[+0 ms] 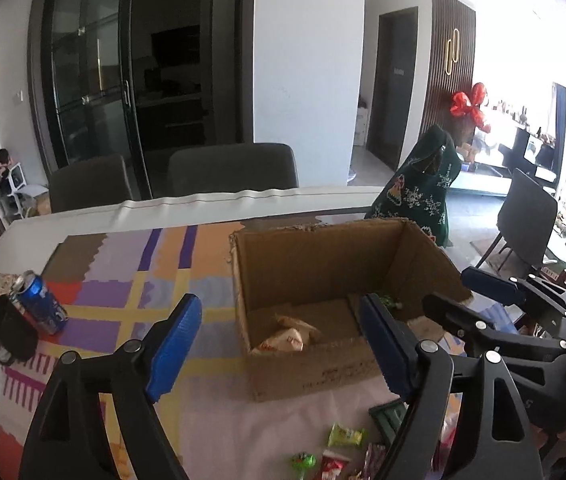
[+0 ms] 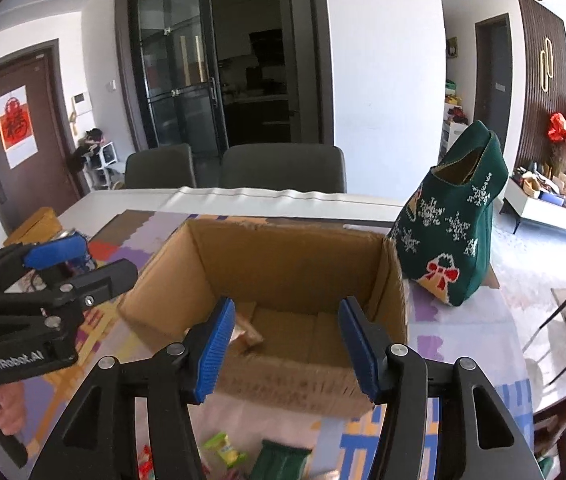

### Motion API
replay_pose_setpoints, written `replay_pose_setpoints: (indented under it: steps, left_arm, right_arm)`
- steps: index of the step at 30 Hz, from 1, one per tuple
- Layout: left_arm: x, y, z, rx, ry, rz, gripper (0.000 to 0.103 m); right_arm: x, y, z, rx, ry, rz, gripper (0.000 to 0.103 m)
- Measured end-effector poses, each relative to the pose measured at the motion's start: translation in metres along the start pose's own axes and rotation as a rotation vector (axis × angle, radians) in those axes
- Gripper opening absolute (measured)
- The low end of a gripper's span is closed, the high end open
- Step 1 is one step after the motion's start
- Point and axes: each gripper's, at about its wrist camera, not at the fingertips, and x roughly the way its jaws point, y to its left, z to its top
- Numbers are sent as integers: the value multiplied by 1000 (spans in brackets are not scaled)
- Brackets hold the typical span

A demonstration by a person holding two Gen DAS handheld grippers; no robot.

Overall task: Organize snacks
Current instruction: 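Return the left tool to the snacks and grasp the red candy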

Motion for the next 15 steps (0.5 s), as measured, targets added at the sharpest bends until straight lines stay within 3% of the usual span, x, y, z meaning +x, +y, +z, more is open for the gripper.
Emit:
replay_pose_setpoints:
  steps: [15]
  left_arm:
    - [-72, 2, -53, 38, -42, 36, 85]
  right_arm:
    - [-57, 35, -49, -30, -32, 58, 55]
